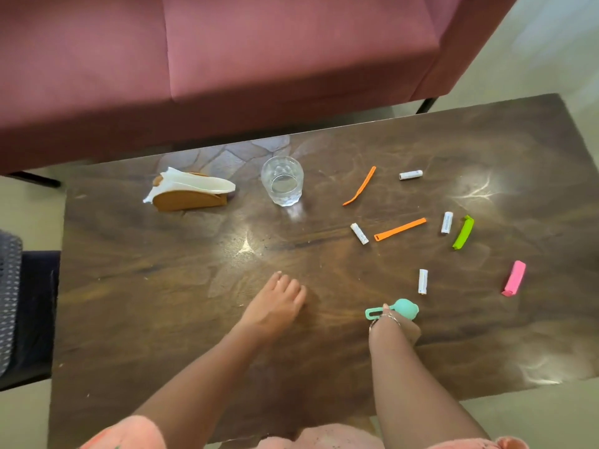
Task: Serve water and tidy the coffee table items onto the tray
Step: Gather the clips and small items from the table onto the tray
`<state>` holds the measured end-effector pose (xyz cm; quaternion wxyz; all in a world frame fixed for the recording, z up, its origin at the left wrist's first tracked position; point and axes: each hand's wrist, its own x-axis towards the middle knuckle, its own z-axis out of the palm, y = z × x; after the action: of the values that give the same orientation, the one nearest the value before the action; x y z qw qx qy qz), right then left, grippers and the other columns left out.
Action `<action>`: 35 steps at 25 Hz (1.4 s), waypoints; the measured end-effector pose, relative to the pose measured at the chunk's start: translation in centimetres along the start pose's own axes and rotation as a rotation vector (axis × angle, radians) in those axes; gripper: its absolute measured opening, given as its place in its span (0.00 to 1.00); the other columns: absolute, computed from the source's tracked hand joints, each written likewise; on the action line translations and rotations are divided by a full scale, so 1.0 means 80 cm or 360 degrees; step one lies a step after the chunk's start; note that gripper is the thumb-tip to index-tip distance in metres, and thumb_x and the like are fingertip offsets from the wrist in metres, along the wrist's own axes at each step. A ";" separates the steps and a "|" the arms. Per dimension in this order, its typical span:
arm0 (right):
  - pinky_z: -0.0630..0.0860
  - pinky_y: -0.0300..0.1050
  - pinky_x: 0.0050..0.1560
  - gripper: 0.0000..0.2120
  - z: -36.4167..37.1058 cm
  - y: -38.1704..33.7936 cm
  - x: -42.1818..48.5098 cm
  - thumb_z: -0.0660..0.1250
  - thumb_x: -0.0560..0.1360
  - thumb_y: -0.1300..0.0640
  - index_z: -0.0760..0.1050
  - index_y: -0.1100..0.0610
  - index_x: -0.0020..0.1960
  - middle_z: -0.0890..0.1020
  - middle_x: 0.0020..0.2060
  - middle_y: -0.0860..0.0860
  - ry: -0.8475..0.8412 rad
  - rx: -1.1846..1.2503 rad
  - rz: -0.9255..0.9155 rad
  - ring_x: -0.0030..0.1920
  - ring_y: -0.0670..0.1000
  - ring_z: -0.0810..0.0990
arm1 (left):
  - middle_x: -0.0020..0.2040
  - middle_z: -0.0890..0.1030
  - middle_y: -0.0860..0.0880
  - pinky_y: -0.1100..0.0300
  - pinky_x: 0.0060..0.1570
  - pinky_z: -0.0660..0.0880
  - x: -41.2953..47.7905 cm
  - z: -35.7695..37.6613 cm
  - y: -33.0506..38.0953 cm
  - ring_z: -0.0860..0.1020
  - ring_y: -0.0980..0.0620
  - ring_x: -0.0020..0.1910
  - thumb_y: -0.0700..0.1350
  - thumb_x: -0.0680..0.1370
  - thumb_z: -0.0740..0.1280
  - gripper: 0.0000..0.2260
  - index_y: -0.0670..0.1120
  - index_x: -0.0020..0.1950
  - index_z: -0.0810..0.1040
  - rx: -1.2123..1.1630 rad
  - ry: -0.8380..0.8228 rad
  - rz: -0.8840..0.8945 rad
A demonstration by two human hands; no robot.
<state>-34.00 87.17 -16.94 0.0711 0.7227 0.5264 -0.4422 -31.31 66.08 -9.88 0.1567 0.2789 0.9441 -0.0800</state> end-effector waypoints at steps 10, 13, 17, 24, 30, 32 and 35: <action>0.77 0.46 0.34 0.14 -0.002 0.010 0.031 0.77 0.64 0.57 0.79 0.64 0.43 0.82 0.40 0.62 -0.0048 -0.0159 -0.0279 0.30 0.53 0.77 | 0.40 0.82 0.53 0.63 0.39 0.76 0.001 0.026 0.013 0.79 0.53 0.38 0.42 0.69 0.60 0.10 0.51 0.41 0.81 -0.0086 -0.0345 -0.0170; 0.73 0.39 0.21 0.10 -0.013 0.012 0.007 0.76 0.65 0.59 0.76 0.59 0.40 0.79 0.37 0.59 -0.0181 -0.0282 -0.0591 0.28 0.53 0.78 | 0.55 0.75 0.44 0.54 0.46 0.72 -0.025 0.026 0.000 0.75 0.45 0.52 0.37 0.77 0.56 0.10 0.42 0.56 0.71 -0.0424 -0.0223 -0.0529; 0.70 0.33 0.27 0.10 -0.006 0.036 -0.060 0.75 0.66 0.64 0.74 0.58 0.40 0.80 0.36 0.59 -0.0470 -0.0629 -0.1164 0.33 0.56 0.76 | 0.46 0.78 0.48 0.59 0.28 0.72 -0.100 0.018 -0.030 0.79 0.50 0.33 0.44 0.70 0.71 0.08 0.45 0.47 0.76 -0.0827 0.0083 -0.1250; 0.68 0.23 0.20 0.06 0.071 0.142 -0.225 0.70 0.69 0.70 0.77 0.66 0.45 0.79 0.37 0.61 -0.1129 -0.0832 -0.1503 0.23 0.31 0.74 | 0.55 0.75 0.48 0.55 0.48 0.74 -0.310 0.080 -0.124 0.77 0.47 0.51 0.39 0.71 0.67 0.14 0.45 0.56 0.73 -0.1319 0.0676 -0.2152; 0.74 0.27 0.24 0.07 0.144 0.240 -0.383 0.65 0.72 0.73 0.78 0.66 0.47 0.79 0.40 0.59 -0.1671 -0.1163 -0.1476 0.26 0.40 0.78 | 0.52 0.78 0.44 0.54 0.47 0.73 -0.478 0.126 -0.223 0.77 0.44 0.50 0.36 0.71 0.68 0.14 0.43 0.56 0.76 -0.1301 0.1010 -0.2653; 0.75 0.29 0.25 0.06 0.169 0.276 -0.442 0.68 0.70 0.72 0.79 0.65 0.44 0.80 0.38 0.58 -0.1816 -0.1285 -0.1554 0.31 0.48 0.78 | 0.53 0.79 0.42 0.53 0.50 0.72 -0.520 0.150 -0.253 0.77 0.42 0.52 0.34 0.71 0.67 0.15 0.41 0.57 0.76 -0.1305 0.0993 -0.2741; 0.74 0.39 0.34 0.06 0.217 0.326 -0.519 0.70 0.69 0.70 0.80 0.61 0.42 0.82 0.38 0.57 -0.1953 -0.1516 -0.1971 0.36 0.52 0.77 | 0.55 0.79 0.43 0.55 0.53 0.71 -0.555 0.180 -0.283 0.76 0.43 0.55 0.34 0.71 0.67 0.16 0.41 0.58 0.76 -0.1368 0.0913 -0.2792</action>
<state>-24.58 36.95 -7.21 0.3706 -0.1377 0.8057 -0.4411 -4.90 21.54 -6.85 -0.1025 -0.5830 0.7665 0.2491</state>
